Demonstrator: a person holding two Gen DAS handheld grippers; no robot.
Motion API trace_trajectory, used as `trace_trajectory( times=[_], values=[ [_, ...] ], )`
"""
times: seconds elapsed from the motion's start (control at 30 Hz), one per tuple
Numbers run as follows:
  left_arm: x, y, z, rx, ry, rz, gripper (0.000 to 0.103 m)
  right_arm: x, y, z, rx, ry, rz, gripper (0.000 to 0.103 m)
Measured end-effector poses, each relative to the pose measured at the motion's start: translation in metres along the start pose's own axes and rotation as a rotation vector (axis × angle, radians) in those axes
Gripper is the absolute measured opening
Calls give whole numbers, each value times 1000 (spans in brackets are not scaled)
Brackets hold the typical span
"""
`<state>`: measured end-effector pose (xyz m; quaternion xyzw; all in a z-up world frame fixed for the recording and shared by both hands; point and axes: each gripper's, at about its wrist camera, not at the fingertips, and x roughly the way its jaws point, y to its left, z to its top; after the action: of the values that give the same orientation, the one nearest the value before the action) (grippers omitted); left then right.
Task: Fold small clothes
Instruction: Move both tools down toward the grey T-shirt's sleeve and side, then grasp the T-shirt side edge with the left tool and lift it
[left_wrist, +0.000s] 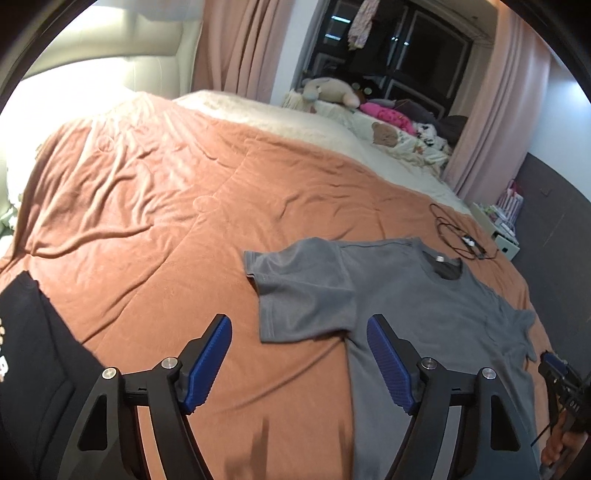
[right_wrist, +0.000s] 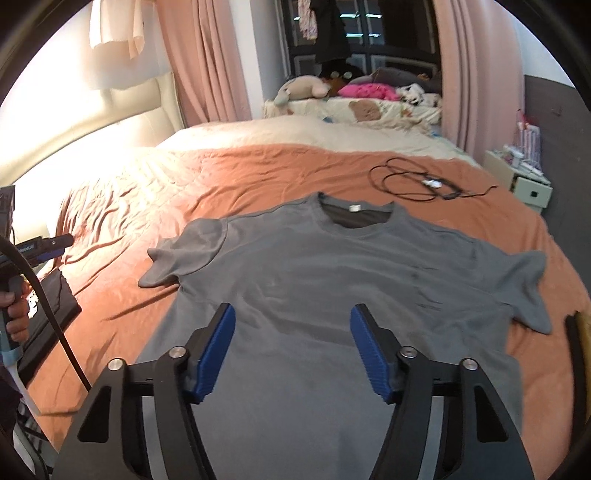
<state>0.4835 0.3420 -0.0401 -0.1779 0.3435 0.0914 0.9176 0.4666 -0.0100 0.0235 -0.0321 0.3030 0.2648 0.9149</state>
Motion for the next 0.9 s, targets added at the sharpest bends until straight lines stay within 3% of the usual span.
trace_trajectory(
  times=[0.23,0.43,0.53,0.9],
  values=[
    [58,13,17,-24,71,-9,69,49,8,31,-4,46,54,45],
    [99,26,30,-81,123,-33,69,84,14,48,-2,71,95,43],
    [119,33,34,-118,154,-44,69,107,16,56,20,105,134,33],
    [183,61,33,-248,238,-85,69,195,40,80,89,218,183,33]
  ],
)
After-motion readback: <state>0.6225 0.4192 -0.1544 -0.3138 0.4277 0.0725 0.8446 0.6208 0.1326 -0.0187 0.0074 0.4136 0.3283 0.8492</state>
